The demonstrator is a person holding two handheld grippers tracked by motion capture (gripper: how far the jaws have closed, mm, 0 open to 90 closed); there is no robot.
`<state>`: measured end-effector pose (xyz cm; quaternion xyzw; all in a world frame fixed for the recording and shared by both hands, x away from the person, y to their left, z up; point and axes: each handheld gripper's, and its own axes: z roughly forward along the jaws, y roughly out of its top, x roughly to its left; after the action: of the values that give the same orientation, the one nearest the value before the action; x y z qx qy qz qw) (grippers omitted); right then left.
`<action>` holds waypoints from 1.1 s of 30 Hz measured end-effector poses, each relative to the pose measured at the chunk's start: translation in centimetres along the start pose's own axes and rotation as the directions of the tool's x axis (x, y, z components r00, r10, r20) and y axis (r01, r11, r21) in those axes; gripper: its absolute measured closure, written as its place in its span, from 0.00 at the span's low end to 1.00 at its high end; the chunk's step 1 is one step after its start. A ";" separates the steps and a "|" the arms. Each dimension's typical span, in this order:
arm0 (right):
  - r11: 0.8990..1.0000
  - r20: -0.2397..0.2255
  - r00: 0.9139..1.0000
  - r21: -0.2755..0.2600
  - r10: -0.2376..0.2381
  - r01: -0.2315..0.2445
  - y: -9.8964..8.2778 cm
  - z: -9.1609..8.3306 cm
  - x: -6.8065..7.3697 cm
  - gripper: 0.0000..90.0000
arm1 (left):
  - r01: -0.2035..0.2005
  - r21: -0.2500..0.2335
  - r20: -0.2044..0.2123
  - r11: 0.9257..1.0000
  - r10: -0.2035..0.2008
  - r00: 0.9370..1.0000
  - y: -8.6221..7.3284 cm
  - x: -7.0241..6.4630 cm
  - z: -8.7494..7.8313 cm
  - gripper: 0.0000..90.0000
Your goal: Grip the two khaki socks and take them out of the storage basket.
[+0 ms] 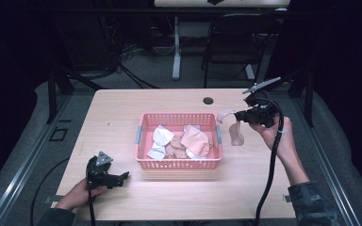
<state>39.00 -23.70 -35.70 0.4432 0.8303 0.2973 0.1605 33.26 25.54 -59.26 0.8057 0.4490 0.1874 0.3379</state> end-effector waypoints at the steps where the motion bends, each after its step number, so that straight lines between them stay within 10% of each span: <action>1: 1.000 -0.001 1.000 0.000 0.004 -0.004 -0.2 0.0 -0.1 0.98 | -0.001 0.000 0.000 1.000 0.001 1.000 0.0 0.0 0.0 0.00; 33: 0.991 0.051 0.990 0.041 0.129 -0.131 -5.5 1.4 -4.3 0.98 | -0.001 0.000 0.000 1.000 0.001 1.000 0.0 0.0 0.0 0.00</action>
<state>38.59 -29.22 -40.25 0.5068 0.8020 0.2779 0.1507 33.25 25.54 -59.27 0.8058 0.4487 0.1874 0.3379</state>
